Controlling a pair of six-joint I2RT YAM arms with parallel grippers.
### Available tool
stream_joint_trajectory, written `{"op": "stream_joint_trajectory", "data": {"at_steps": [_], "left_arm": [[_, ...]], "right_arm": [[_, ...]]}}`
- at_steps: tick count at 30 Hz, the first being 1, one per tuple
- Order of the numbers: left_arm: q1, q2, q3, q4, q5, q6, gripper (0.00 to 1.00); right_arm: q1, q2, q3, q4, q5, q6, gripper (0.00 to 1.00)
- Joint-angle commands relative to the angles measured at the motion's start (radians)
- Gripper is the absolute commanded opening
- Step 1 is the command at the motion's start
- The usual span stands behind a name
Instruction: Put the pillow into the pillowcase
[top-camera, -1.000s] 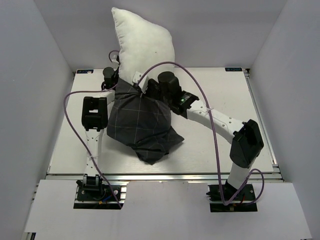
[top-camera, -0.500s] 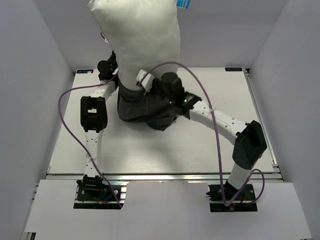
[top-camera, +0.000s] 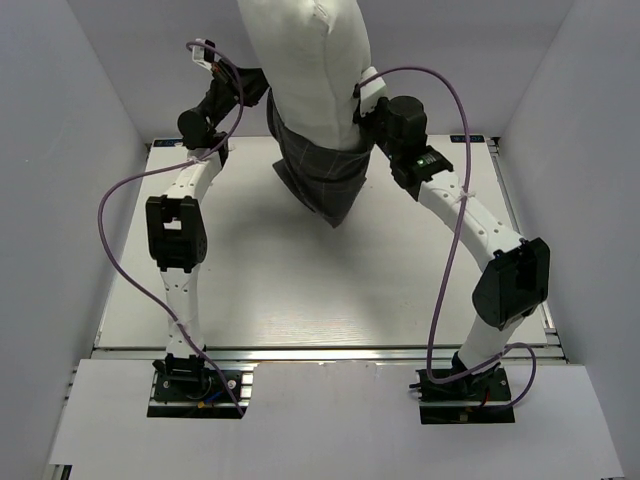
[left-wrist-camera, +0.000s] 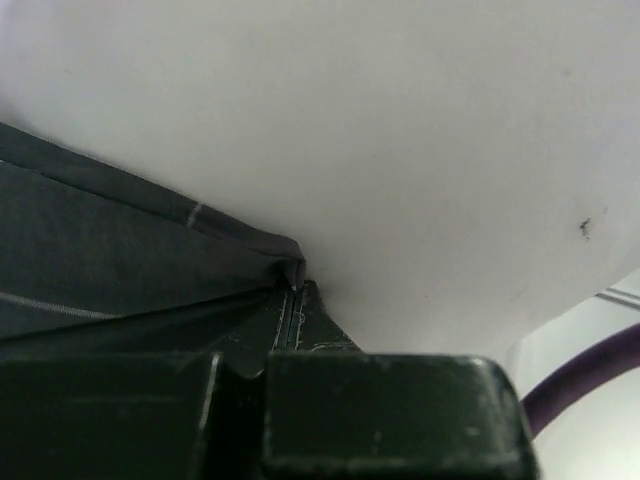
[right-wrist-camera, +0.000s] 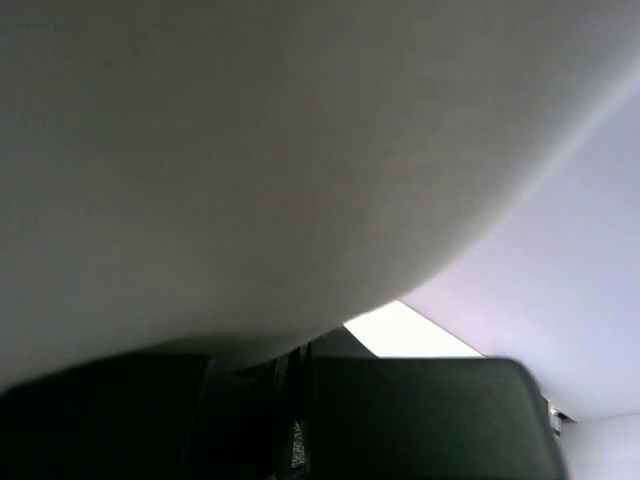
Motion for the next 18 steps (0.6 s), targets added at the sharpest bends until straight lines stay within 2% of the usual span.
{"op": "stream_joint_trajectory", "data": {"at_steps": [1, 2, 4, 5, 6, 7, 8, 9, 11, 13, 15, 16, 17, 18], "left_arm": [[-0.029, -0.040, 0.059, 0.107, 0.037, -0.007, 0.00], [-0.029, -0.050, 0.043, 0.124, 0.054, -0.007, 0.00], [-0.015, -0.074, -0.042, 0.113, 0.059, 0.010, 0.00], [-0.006, -0.093, -0.072, 0.105, 0.045, 0.021, 0.00], [0.015, -0.102, -0.103, 0.086, 0.027, 0.038, 0.00], [0.028, -0.113, -0.158, 0.082, 0.004, 0.050, 0.00], [0.035, -0.126, -0.175, 0.081, -0.044, 0.065, 0.00], [0.055, -0.126, -0.175, 0.043, -0.055, 0.103, 0.00], [0.072, -0.082, -0.084, -0.046, -0.059, 0.148, 0.00], [0.080, -0.027, 0.072, -0.086, -0.059, 0.144, 0.00], [0.075, 0.047, 0.175, -0.129, -0.038, 0.119, 0.00], [0.071, 0.059, 0.229, -0.137, -0.024, 0.115, 0.00], [0.060, 0.052, 0.227, -0.128, -0.007, 0.105, 0.00], [0.055, 0.038, 0.211, -0.114, 0.029, 0.104, 0.00]], "right_arm": [[0.039, -0.074, -0.066, 0.088, -0.049, -0.006, 0.00], [0.059, -0.113, -0.100, 0.095, -0.060, -0.023, 0.00], [0.062, -0.149, -0.237, 0.216, -0.022, -0.087, 0.00], [0.016, -0.134, -0.231, 0.265, 0.004, -0.081, 0.00], [-0.024, -0.100, -0.176, 0.220, 0.029, -0.031, 0.00], [-0.068, -0.039, -0.011, 0.145, 0.032, 0.121, 0.00], [-0.111, -0.037, 0.024, 0.087, 0.005, 0.162, 0.00], [-0.101, -0.061, 0.007, 0.065, -0.081, 0.158, 0.00], [0.032, -0.196, -0.199, 0.126, -0.101, 0.053, 0.00], [0.129, -0.305, -0.406, 0.343, -0.065, -0.085, 0.00], [0.108, -0.274, -0.377, 0.436, 0.033, -0.100, 0.00], [0.021, -0.182, -0.313, 0.418, 0.064, -0.080, 0.00], [-0.031, -0.136, -0.175, 0.406, 0.088, -0.030, 0.00], [-0.071, -0.064, -0.127, 0.439, 0.139, -0.029, 0.00]]}}
